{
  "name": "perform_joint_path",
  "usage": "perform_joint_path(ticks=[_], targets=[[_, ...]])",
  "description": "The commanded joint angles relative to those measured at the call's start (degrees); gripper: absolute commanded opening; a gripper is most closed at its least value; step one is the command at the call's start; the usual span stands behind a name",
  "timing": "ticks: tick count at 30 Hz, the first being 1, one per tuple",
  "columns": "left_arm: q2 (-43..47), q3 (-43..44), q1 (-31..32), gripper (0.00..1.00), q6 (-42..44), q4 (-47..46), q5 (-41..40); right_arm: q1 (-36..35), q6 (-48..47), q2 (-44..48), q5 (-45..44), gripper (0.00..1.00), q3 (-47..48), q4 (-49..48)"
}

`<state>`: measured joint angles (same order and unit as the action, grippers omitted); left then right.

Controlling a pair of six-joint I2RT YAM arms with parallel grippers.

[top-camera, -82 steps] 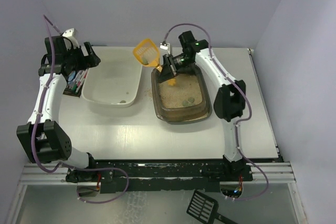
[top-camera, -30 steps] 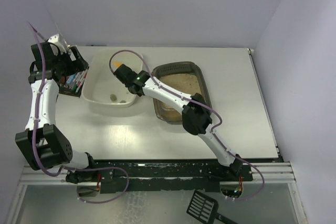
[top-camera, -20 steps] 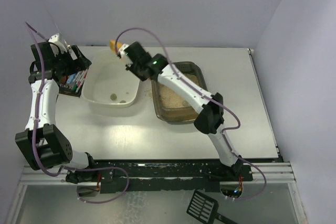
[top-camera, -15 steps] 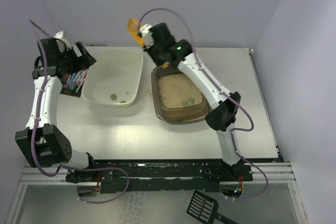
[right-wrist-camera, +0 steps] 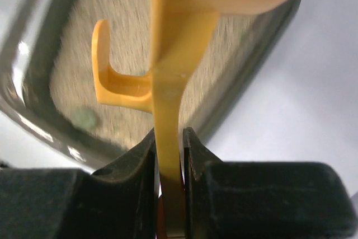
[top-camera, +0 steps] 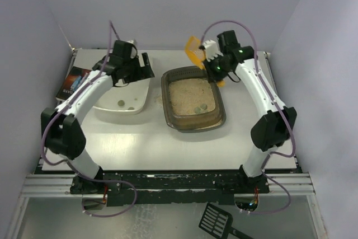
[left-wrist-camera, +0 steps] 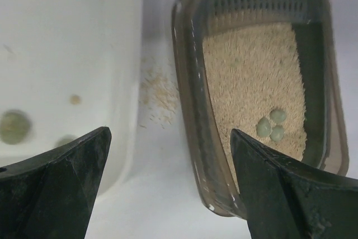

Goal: Clean the litter box

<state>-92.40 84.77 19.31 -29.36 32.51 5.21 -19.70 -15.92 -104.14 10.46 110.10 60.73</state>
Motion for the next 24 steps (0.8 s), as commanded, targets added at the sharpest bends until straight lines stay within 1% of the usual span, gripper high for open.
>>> perform_joint_path(ticks=[1, 2, 4, 6, 8, 10, 12, 14, 18, 22, 24], targets=[[-4.46, 2.26, 7.60, 0.99, -8.16, 3.93, -6.88, 7.11, -5.10, 12.19, 7.90, 0.00, -13.86, 0.90], [-5.31, 2.70, 9.75, 0.99, -8.91, 3.99, -7.99, 9.10, -5.22, 15.04, 8.29, 0.00, -17.02, 0.15], [-6.90, 3.45, 12.03, 0.99, -10.15, 3.73, -8.79, 13.53, -5.33, 20.32, 10.18, 0.00, -21.57, -0.65], [-8.73, 4.41, 14.00, 0.99, -11.74, 4.48, -9.86, 16.96, -5.39, 23.19, 12.56, 0.00, -24.98, -1.04], [-10.35, 5.14, 16.25, 0.99, -12.92, 5.34, -11.44, 19.78, -4.48, 25.25, 13.10, 0.00, -28.69, -3.83], [-10.58, 4.37, 17.80, 0.99, -13.63, 5.00, -12.74, 21.79, -3.28, 26.21, 13.25, 0.00, -31.76, -5.72], [-10.44, 3.07, 18.79, 0.99, -14.09, 4.20, -13.66, 23.34, -2.80, 26.27, 15.34, 0.00, -33.39, -6.31], [-10.48, 1.74, 19.26, 0.99, -14.31, 3.16, -13.82, 24.97, -2.48, 26.62, 17.80, 0.00, -35.12, -7.36], [-12.39, 0.59, 19.96, 0.99, -14.36, 1.88, -12.87, 30.21, -0.66, 28.08, 19.28, 0.00, -38.48, -10.89], [-15.36, 2.48, 21.00, 0.99, -14.06, 3.10, -13.49, 33.71, -0.30, 28.40, 22.71, 0.00, -39.72, -11.45], [-16.75, 3.72, 21.64, 0.97, -13.98, 3.93, -14.39, 34.47, -0.31, 28.76, 23.30, 0.00, -40.00, -11.93]])
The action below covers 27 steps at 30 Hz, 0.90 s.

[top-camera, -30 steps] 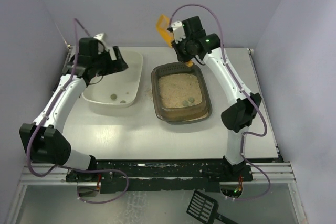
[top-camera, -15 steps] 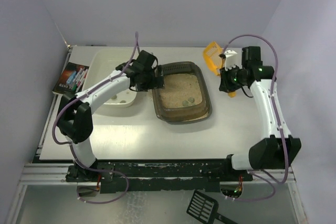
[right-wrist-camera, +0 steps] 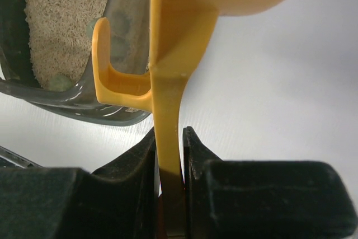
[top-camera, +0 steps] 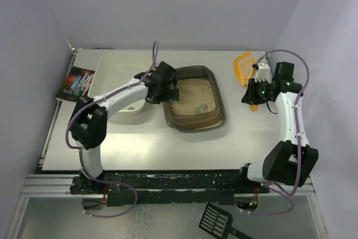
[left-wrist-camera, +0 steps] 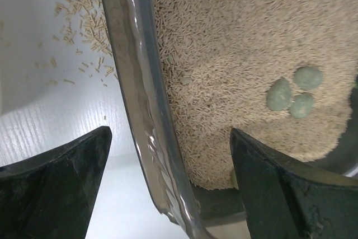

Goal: Clean the litter box

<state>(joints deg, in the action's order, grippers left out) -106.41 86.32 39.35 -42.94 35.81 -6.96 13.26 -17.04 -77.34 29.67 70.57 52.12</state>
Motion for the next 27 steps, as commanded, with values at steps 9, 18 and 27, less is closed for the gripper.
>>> perform_joint_path(ticks=[9, 18, 27], targets=[[-6.52, 4.84, 3.07, 0.72, -0.31, 1.30, -3.36, 4.35, 0.76, -0.35, 7.02, 0.00, 0.26, -3.35], [-6.34, 6.16, 3.90, 0.54, 1.29, 1.94, -3.86, 4.83, 1.21, -2.23, 6.41, 0.00, -0.25, -4.29], [-4.63, 5.35, 6.17, 0.55, 2.61, 1.19, -3.92, 4.87, 1.39, -3.61, 6.41, 0.00, 0.78, -3.87]])
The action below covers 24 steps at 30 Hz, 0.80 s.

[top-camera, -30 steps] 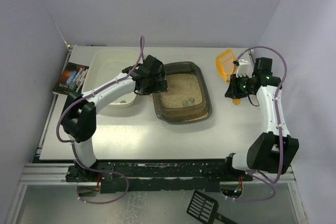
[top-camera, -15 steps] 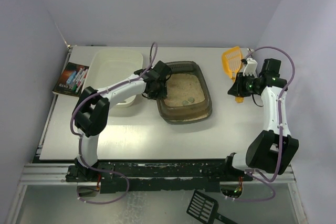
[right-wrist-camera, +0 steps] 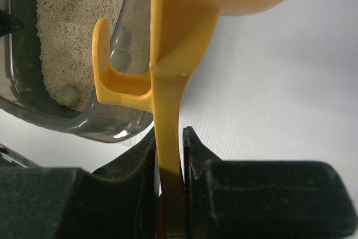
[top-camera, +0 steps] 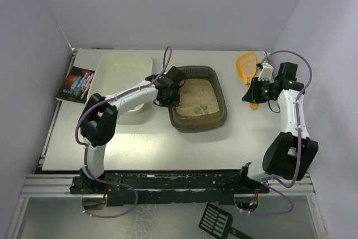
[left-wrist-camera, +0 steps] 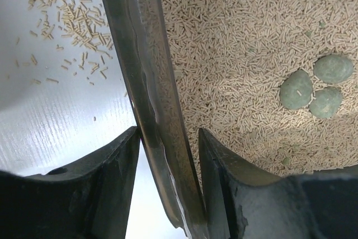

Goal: Clean the litter box

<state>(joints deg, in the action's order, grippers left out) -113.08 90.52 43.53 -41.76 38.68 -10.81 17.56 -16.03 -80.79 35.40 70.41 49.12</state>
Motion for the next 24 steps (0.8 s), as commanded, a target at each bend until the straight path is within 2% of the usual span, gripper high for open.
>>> perform_joint_path(ticks=[1, 13, 24], targets=[[2.24, 1.15, 2.41, 0.55, 1.55, -1.70, -0.11, 0.50, 0.34, -0.15, 0.72, 0.00, 0.88, -0.85], [3.36, -0.87, 4.47, 0.56, 2.53, -2.72, -1.03, 0.63, 0.22, 0.73, 0.50, 0.00, 0.25, -1.03], [3.80, 2.29, 4.55, 0.57, 3.25, -1.15, -1.18, 0.63, 0.11, 0.41, 0.67, 0.00, -0.01, -1.10]])
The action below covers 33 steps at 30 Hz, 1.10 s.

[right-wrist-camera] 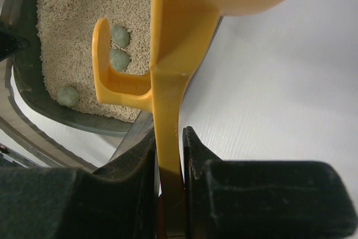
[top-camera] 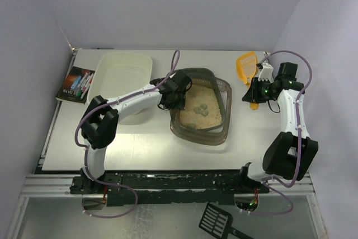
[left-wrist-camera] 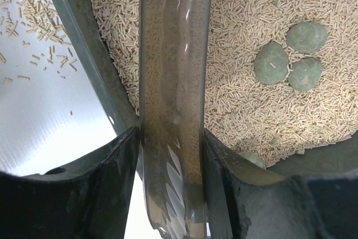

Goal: Clean the litter box

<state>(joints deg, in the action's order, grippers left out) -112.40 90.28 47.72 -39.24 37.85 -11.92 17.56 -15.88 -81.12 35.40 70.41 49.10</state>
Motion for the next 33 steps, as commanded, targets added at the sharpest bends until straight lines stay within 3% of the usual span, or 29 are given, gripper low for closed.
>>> perform_joint_path(ticks=[1, 17, 33], targets=[[3.41, 2.36, 0.33, 0.57, 0.75, -0.32, 0.04, 0.63, -0.11, 0.59, 0.72, 0.00, 0.05, -1.07], [10.75, -4.49, -0.91, 0.58, 1.51, -4.06, -0.19, 0.63, -0.28, 0.14, 1.23, 0.00, 1.38, 0.32], [6.30, -2.71, -4.92, 0.52, -6.30, -3.72, 3.66, 0.80, -0.38, -0.39, 0.78, 0.00, 1.86, 0.80]])
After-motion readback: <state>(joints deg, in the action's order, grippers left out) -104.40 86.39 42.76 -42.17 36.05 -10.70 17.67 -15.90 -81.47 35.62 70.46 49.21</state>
